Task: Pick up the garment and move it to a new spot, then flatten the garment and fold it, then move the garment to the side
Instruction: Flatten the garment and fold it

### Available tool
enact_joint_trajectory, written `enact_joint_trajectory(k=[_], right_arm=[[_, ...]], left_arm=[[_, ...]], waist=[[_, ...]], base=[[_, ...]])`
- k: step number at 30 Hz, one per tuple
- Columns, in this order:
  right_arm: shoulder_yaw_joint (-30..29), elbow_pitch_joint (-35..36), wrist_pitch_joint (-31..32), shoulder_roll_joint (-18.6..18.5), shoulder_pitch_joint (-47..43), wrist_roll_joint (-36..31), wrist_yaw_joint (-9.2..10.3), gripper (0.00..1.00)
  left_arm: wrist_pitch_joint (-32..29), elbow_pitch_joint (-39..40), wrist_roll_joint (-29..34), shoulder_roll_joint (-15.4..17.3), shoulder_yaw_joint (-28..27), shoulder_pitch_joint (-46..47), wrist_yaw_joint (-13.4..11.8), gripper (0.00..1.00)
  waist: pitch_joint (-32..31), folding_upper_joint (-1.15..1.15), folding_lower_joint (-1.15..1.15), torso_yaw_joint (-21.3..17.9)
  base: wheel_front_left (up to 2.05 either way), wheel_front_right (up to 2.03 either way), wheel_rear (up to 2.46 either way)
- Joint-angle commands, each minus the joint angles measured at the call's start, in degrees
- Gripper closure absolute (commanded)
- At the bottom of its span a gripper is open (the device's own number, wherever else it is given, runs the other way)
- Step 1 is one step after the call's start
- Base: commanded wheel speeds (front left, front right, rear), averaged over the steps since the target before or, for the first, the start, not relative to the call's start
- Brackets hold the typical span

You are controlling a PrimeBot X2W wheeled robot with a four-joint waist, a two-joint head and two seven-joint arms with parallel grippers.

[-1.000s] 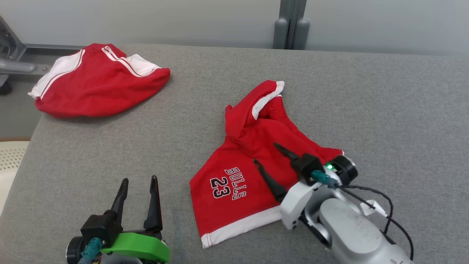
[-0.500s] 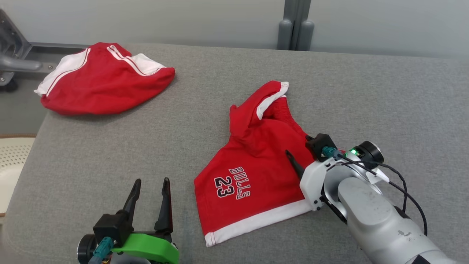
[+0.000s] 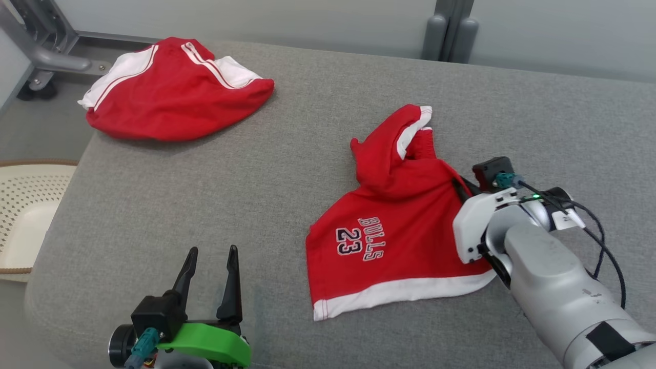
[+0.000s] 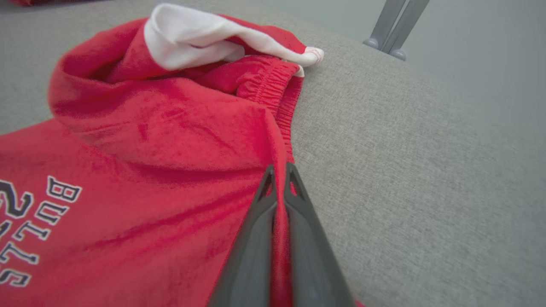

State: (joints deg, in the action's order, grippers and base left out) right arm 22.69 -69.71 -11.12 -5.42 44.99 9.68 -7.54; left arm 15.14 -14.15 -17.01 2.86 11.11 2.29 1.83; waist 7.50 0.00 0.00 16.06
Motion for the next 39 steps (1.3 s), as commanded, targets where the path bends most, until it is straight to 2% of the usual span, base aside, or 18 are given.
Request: enact_joint_trajectory(k=[1,8,13,18,19,20,21,24,28,33,39], right_arm=[[-1.9,-0.9,-1.0,-1.0,0.7,0.2,0.10,1.00],[-13.3,-3.0,-3.5,-3.0,0.9,-1.9,0.10,1.00],[-21.9,-3.4,-4.1,-4.2,-0.1,-5.9,0.10,1.00],[-29.3,0.0,-4.1,-2.4,-1.7,-11.6,0.10,1.00],[-30.9,1.6,-4.1,-1.9,-2.6,-13.2,0.10,0.94],[-32.1,2.7,-4.1,-1.4,-3.4,-14.3,0.10,0.56],[-33.2,4.5,-4.1,-0.7,-4.2,-15.8,0.10,0.00],[-35.4,9.4,-4.1,1.2,-6.3,-19.1,0.10,0.00],[-34.6,16.6,-4.1,2.3,-9.3,-20.6,0.10,0.00],[-29.2,28.7,-4.1,2.5,-15.2,-15.9,0.10,0.00],[-25.6,42.5,-4.1,2.5,-22.9,-11.0,0.10,0.00]], left_arm=[[0.0,0.2,-0.1,0.1,-0.3,0.1,-0.2,0.00],[0.0,0.6,0.5,0.1,-0.9,0.3,0.3,0.00],[0.0,0.8,0.8,0.1,-0.9,1.0,0.6,0.00],[0.0,0.7,0.9,0.1,-0.6,1.3,0.6,0.00],[0.0,0.6,1.1,0.1,-0.5,1.3,0.7,0.00],[0.0,0.5,1.1,0.1,-0.3,1.4,0.7,0.00],[0.0,0.5,1.1,0.1,-0.2,1.5,0.8,0.00],[0.0,0.5,1.1,0.1,0.4,2.0,0.9,0.00],[0.0,0.3,0.8,0.1,1.5,2.6,1.2,0.00],[0.0,-1.0,0.1,0.1,5.2,3.7,1.9,0.00],[-0.6,-8.1,-2.5,0.1,13.8,7.1,3.2,0.00]], waist=[[-0.1,0.00,0.00,-1.1],[-0.1,0.00,0.00,-5.8],[0.3,0.00,0.00,-9.1],[0.5,0.00,0.00,-11.2],[0.5,0.00,0.00,-11.5],[0.5,0.00,0.00,-11.8],[0.5,0.00,0.00,-12.0],[0.4,0.00,0.00,-12.5],[0.2,0.00,0.00,-12.8],[-0.1,0.00,0.00,-12.9],[-0.1,0.00,0.00,-13.7]], base=[[0.00,0.00,0.00],[0.00,0.00,0.00],[0.00,0.00,0.00],[0.00,0.00,0.00],[0.00,0.00,0.00],[0.00,0.00,0.00],[0.00,0.00,0.00],[0.00,0.00,0.00],[0.00,0.00,0.00],[0.00,0.00,0.00],[0.00,0.00,0.00]])
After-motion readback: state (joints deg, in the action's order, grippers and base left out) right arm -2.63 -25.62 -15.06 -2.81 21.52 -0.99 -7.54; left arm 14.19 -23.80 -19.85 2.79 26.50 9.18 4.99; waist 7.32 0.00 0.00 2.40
